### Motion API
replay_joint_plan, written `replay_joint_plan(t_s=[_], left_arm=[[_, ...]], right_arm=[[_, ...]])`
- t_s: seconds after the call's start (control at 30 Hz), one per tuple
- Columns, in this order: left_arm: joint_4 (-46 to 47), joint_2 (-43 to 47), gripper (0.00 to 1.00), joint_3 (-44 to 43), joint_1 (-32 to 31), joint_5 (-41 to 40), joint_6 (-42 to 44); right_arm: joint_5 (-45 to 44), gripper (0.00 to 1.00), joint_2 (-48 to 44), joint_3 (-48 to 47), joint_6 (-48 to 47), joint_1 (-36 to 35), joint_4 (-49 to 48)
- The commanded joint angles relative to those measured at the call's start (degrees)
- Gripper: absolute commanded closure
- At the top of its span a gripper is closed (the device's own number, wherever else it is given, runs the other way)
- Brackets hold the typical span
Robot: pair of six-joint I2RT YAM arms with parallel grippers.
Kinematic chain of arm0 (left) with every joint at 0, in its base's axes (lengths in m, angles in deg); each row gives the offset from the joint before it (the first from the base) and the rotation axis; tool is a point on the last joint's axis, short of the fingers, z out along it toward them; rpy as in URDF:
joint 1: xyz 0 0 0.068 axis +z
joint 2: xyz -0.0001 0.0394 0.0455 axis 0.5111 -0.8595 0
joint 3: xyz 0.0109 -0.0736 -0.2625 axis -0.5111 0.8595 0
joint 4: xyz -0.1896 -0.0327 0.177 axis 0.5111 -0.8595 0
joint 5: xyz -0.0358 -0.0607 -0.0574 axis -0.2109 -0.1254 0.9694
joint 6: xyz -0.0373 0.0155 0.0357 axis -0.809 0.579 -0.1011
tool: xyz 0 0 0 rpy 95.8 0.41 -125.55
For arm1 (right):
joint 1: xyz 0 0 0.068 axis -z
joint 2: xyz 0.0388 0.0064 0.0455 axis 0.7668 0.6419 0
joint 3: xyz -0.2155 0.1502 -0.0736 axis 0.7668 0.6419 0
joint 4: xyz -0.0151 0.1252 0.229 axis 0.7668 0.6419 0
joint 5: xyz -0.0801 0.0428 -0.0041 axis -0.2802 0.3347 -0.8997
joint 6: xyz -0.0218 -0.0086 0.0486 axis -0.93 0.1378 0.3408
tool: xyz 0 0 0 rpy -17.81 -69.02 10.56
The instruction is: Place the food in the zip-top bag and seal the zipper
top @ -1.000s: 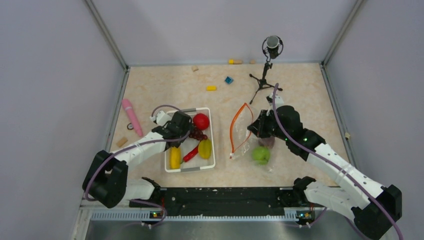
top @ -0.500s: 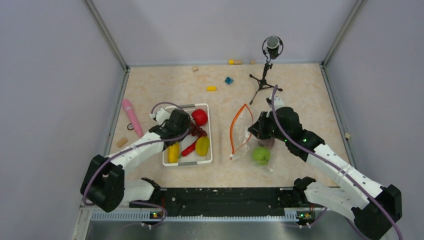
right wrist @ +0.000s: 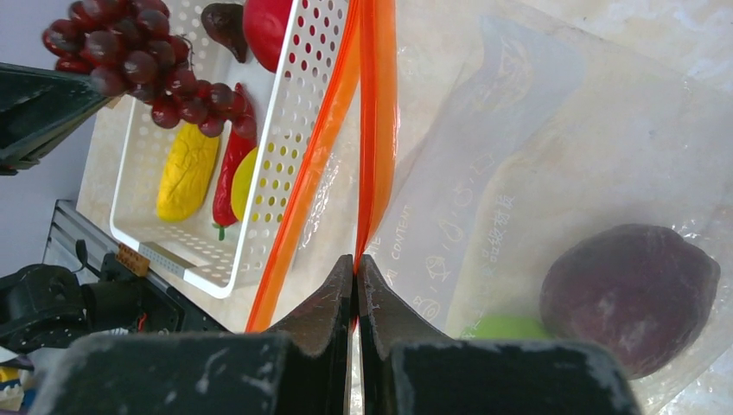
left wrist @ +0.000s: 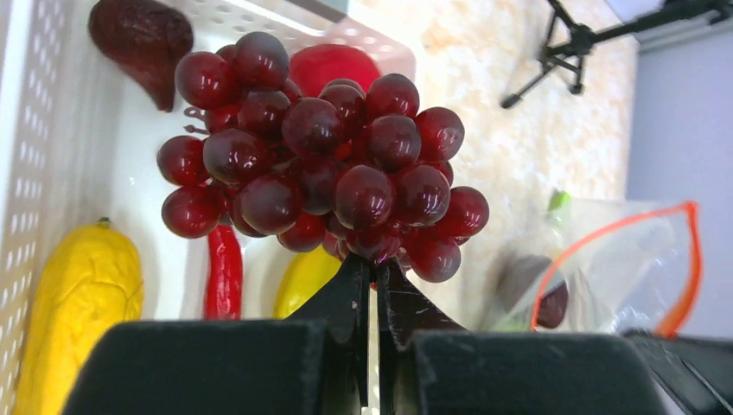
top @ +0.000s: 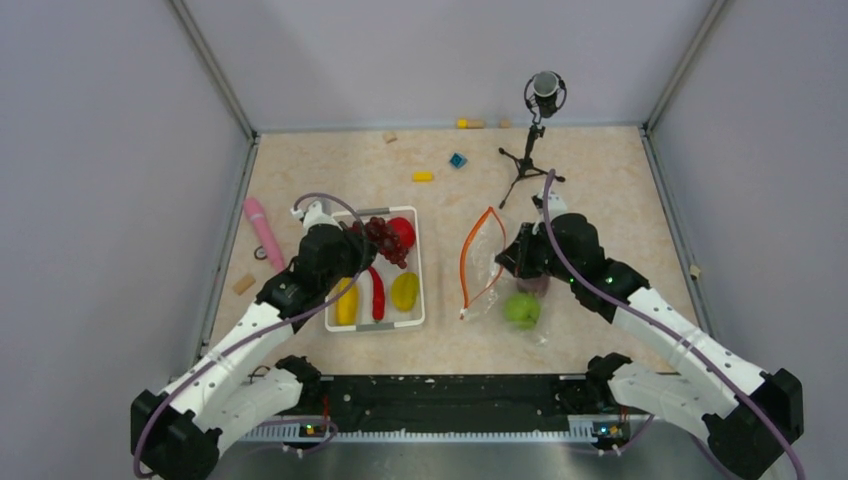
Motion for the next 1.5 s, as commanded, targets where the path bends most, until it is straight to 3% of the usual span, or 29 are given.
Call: replay_joint_plan(t_s=[0.0, 0.3, 0.5, 0.63, 0.83, 1.13, 1.47], left_arm=[[6.44, 5.47, 1.0, -0.18, 0.15, 6.14, 8.14], [23.9, 7.81, 1.0, -0.8, -0.49, 33.49, 13.37], [35.53, 1.1, 1.0, -2.5, -7.38, 42.78, 14.62], [36.13, -3.71, 1.0, -4.48, -10.83, 43.26, 16.87], [39.66, -7.77, 1.0, -3.44, -11.89, 44.61, 16.54], [37.66, -10.29, 1.0, -1.98, -12.14, 44.38, 18.76], [25.76, -6.08, 1.0, 1.67, -12.16, 38.43, 26.93]], right_arm=[[1.07, 1.0, 0.0, -0.15, -0.56, 0.82, -1.5], [4.65, 1.0, 1.41, -1.24, 0.94, 0.8, -2.57], [7.83, 1.0, 1.92, -1.61, 2.86, 0.8, -4.12], [9.64, 1.0, 1.46, -2.03, 4.05, 0.8, -4.58], [14.36, 1.0, -0.08, -2.82, 6.33, 0.8, -6.17], [23.89, 1.0, -0.88, -3.76, 9.79, 0.8, -11.22], [26.25, 1.0, -0.34, -4.98, 11.7, 0.97, -14.28]])
